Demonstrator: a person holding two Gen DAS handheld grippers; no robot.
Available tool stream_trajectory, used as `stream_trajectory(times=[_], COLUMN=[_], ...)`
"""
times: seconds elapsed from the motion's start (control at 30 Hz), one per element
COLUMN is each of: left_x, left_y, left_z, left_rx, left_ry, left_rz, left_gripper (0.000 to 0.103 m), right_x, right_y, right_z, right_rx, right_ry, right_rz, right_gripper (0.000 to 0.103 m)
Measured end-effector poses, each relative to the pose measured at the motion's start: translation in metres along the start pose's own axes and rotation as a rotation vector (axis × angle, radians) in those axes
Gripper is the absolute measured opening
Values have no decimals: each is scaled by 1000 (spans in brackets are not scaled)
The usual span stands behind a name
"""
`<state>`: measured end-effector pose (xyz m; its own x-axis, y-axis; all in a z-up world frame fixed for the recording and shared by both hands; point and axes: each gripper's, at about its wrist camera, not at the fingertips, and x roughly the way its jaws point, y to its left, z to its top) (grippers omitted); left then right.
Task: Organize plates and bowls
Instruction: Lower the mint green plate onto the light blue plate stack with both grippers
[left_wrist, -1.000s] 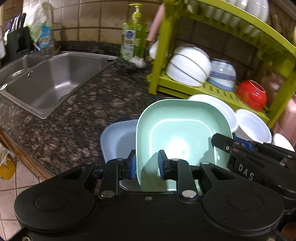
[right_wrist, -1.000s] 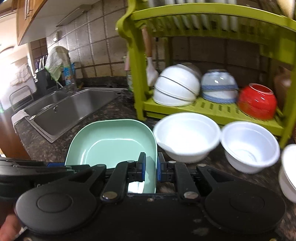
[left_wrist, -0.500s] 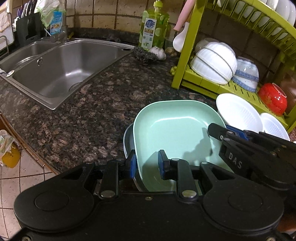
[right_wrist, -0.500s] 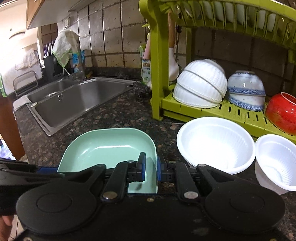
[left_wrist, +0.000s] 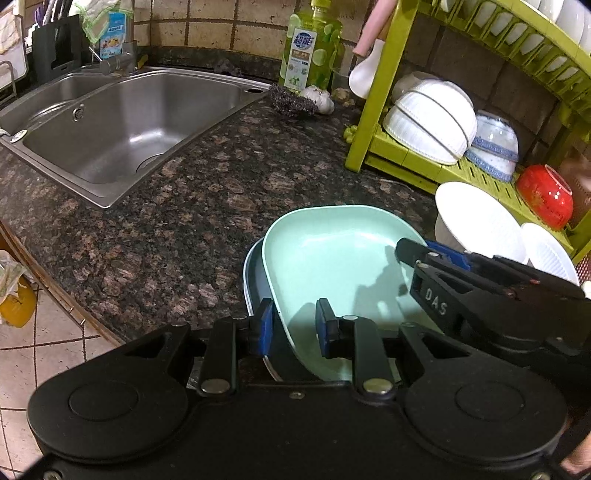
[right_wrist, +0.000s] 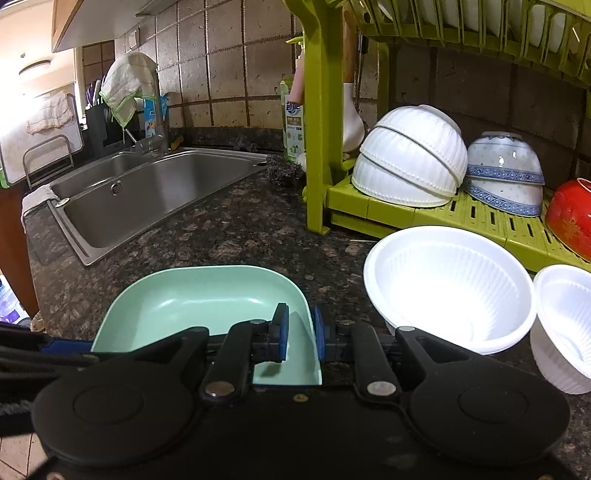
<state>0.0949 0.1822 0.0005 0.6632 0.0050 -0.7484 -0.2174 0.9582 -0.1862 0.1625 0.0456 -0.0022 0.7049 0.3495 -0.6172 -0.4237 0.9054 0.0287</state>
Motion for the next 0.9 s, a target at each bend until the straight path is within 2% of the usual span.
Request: stream_trajectory(times=[0.17,0.33,0.43,0.53,0.7,0.9], left_x=[-4,-5,-7,-11,-8,-19], left_y=[4,-2,-1,2,1,8], left_z=[0,-5,-5,-5,-6,-4], left_rx=[-9,32,23,9,20,-8], left_ry=[-2,11,16,9,8,-18], left_rz=[-6,20,27,19,60,41], left_gripper=[31,31,31,32,32,32], right_x=[0,0,0,0,-1,0], right_y=[4,8,9,10,14,18], right_z=[-1,-1,-2,-3,-4,-6], right_rx=[-8,-22,-25,-35,-63,-93], right_ry=[2,-7,-4,-7,-8,-11], right_rz=[19,11,16,15,25,1], right_gripper=[21,21,21,21,16,16])
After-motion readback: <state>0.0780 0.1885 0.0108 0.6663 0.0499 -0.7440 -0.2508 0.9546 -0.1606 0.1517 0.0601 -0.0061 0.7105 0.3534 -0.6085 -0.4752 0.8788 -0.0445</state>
